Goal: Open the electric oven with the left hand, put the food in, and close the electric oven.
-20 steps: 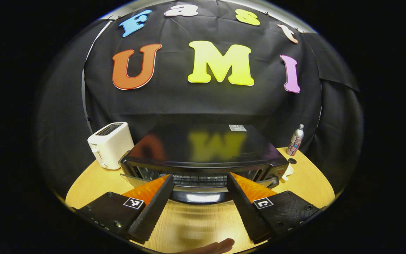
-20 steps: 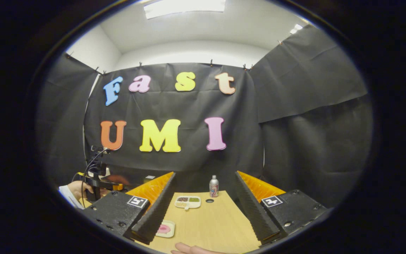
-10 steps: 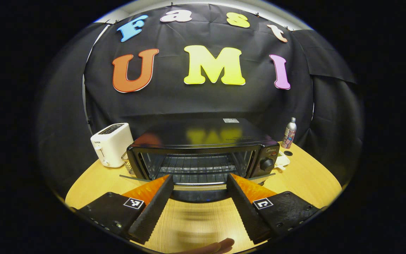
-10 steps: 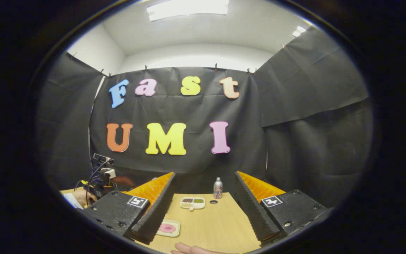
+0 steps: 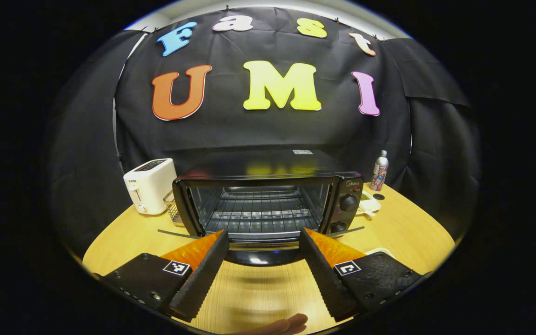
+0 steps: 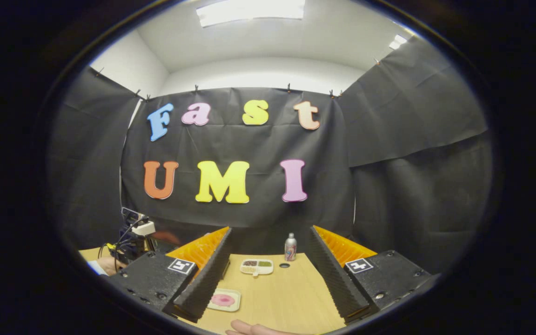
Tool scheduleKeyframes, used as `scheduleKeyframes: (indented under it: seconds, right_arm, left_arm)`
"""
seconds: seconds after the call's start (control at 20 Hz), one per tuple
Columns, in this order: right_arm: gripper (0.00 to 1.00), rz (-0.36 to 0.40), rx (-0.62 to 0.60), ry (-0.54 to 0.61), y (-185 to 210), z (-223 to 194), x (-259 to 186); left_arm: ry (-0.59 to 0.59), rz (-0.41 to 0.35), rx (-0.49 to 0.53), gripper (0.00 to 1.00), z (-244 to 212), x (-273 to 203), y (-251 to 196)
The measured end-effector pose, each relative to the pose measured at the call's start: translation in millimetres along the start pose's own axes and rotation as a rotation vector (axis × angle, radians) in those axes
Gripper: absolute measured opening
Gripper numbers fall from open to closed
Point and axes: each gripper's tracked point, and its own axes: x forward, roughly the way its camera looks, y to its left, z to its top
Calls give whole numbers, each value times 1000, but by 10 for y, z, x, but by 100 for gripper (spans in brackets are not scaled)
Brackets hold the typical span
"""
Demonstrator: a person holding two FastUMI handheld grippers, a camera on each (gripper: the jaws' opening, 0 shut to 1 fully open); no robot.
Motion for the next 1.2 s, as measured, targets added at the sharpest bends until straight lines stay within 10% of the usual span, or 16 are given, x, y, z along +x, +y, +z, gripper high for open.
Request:
scheduleKeyframes:
  seconds: [1.2]
  right_arm:
    - [99, 3, 3, 112, 145, -513, 256]
  left_arm:
    - [124, -2, -15, 97, -1384, -211, -40]
